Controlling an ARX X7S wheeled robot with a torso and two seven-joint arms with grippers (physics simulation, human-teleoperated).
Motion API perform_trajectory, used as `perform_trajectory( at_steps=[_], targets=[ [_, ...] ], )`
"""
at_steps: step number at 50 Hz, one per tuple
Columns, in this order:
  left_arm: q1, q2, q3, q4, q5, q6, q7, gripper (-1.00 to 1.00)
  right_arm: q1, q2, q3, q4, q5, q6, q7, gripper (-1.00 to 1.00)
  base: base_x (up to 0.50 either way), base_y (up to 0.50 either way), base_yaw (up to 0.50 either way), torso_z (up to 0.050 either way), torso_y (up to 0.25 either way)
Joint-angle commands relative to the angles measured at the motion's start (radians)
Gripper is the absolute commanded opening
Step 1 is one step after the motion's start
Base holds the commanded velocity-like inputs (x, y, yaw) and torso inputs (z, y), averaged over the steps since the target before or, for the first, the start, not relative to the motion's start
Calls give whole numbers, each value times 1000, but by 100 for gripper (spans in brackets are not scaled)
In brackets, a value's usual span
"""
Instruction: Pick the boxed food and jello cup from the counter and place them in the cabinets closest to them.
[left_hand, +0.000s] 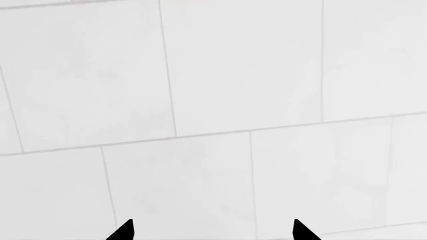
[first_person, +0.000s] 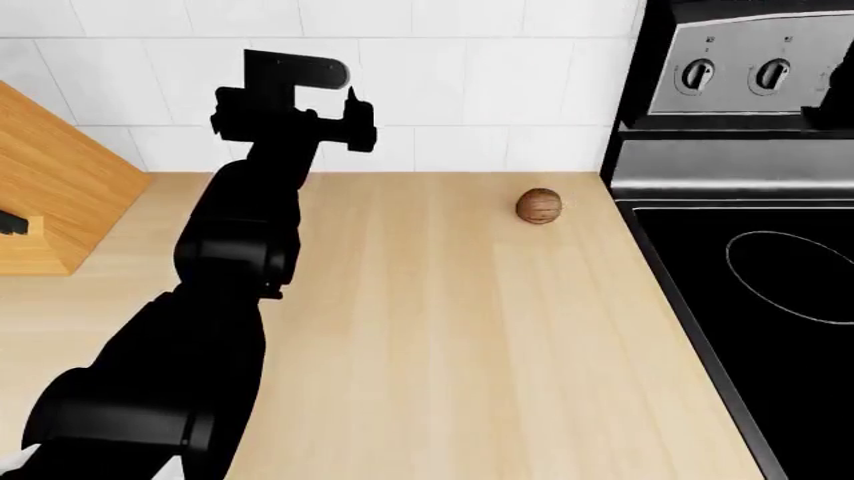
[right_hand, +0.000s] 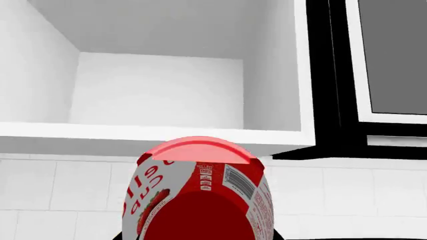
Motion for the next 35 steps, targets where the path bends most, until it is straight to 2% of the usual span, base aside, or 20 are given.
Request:
perform_trajectory(
  at_steps=[1,15,28,35],
  targets=[
    [2,0,11,0,1,1,-11,100,22,-60,243,111,83,144,0,-100,0,0,0,0,0],
    [1,0,21,0,-1,-3,-22,100,22,-319,429,456,35,443,0,-100,0,0,0,0,0],
    [0,0,32,0,-6,-18,-31,100,22,-659,679,890,-136,861,0,-100,0,0,0,0,1],
    [1,1,35,0,-5,-25,-33,100,22,-776,772,1140,-220,992,0,-100,0,0,0,0,0]
  ],
)
